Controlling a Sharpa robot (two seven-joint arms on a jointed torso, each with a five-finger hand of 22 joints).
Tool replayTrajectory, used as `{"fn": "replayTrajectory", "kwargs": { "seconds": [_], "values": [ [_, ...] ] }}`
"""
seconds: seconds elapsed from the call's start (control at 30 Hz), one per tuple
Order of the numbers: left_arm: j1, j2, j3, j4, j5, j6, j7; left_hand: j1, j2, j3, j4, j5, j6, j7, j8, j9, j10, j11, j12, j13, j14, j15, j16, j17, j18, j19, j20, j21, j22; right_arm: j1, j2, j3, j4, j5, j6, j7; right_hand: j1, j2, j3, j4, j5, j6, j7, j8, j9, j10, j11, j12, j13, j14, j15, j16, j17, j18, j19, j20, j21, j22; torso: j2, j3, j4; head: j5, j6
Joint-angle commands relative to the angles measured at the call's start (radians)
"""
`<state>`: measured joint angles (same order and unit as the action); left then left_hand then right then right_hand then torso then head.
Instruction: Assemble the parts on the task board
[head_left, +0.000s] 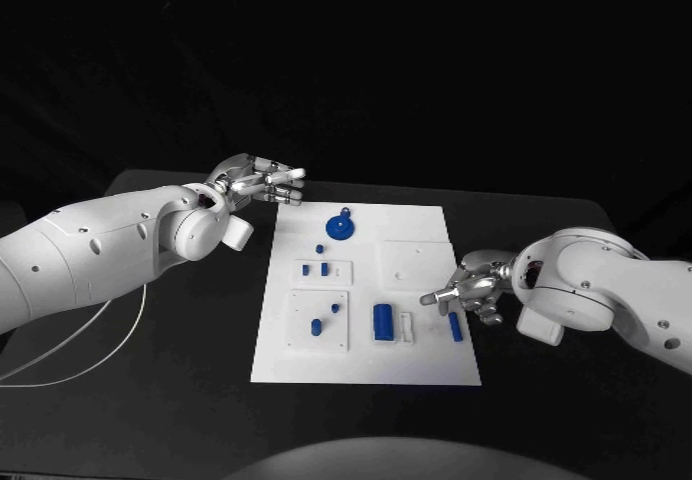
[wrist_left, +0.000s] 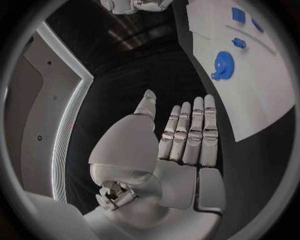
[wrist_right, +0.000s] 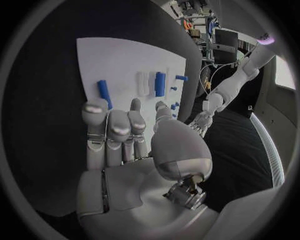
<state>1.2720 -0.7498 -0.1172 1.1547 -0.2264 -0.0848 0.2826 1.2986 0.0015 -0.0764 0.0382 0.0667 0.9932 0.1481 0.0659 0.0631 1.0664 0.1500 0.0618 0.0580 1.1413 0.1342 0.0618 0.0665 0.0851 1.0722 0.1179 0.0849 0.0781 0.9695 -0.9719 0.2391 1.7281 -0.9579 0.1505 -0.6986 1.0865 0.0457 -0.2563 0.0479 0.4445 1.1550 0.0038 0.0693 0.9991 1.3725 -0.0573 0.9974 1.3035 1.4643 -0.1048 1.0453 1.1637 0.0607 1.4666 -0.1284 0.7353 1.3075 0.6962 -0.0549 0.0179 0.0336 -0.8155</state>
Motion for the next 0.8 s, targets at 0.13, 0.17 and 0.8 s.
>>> {"fn": "replayTrajectory", "kwargs": {
  "seconds": [0.13, 0.17, 0.8],
  "values": [
    [0.0, -0.003, 0.001, 0.004, -0.001, -0.003, 0.013, -0.004, 0.0, -0.003, -0.002, 0.004, 0.004, 0.006, 0.0, 0.001, 0.0, 0.0, -0.002, 0.001, -0.007, 0.0, 0.001, 0.001, -0.003, -0.004, 0.006, -0.003, -0.001, 0.002, -0.041, 0.013, -0.014, -0.027, 0.042, 0.0, 0.025, 0.0, 0.004, -0.016, 0.017, 0.005, -0.002, -0.005, 0.012, 0.004, -0.006, 0.001, 0.001, -0.001, -0.009, 0.005, 0.0, -0.007, 0.054, -0.006, 0.002, 0.086, 0.001, 0.0013, -0.0009, -0.012, 0.002],
    [0.0, -0.003, 0.001, 0.004, -0.001, -0.003, 0.013, -0.004, 0.0, -0.003, -0.002, 0.004, 0.004, 0.006, 0.0, 0.001, 0.0, 0.0, -0.002, 0.001, -0.007, 0.0, 0.001, 0.001, -0.003, -0.004, 0.006, -0.003, -0.001, 0.003, -0.048, 0.014, -0.014, -0.031, 0.047, -0.001, 0.033, 0.001, 0.007, -0.021, 0.027, 0.005, -0.002, -0.005, 0.012, 0.004, -0.007, 0.001, 0.001, 0.0, -0.009, 0.005, 0.001, -0.007, 0.054, -0.007, 0.003, 0.087, 0.001, 0.0011, -0.0006, -0.014, 0.003],
    [0.0, -0.002, 0.0, 0.006, -0.001, 0.002, 0.012, -0.004, -0.001, -0.003, -0.004, 0.005, 0.004, 0.006, 0.0, 0.001, 0.002, -0.001, -0.003, 0.001, -0.006, 0.0, 0.001, 0.001, -0.004, -0.004, 0.005, -0.003, -0.001, -0.048, -0.053, 0.012, -0.004, -0.211, 0.091, -0.035, 0.027, -0.057, 0.219, -0.072, 0.026, 0.004, -0.004, -0.005, -0.051, 0.002, -0.008, -0.004, 0.002, -0.001, -0.01, 0.003, 0.003, -0.01, 0.054, -0.008, 0.004, 0.088, 0.001, -0.0005, 0.0034, -0.026, -0.001]
  ]
}}
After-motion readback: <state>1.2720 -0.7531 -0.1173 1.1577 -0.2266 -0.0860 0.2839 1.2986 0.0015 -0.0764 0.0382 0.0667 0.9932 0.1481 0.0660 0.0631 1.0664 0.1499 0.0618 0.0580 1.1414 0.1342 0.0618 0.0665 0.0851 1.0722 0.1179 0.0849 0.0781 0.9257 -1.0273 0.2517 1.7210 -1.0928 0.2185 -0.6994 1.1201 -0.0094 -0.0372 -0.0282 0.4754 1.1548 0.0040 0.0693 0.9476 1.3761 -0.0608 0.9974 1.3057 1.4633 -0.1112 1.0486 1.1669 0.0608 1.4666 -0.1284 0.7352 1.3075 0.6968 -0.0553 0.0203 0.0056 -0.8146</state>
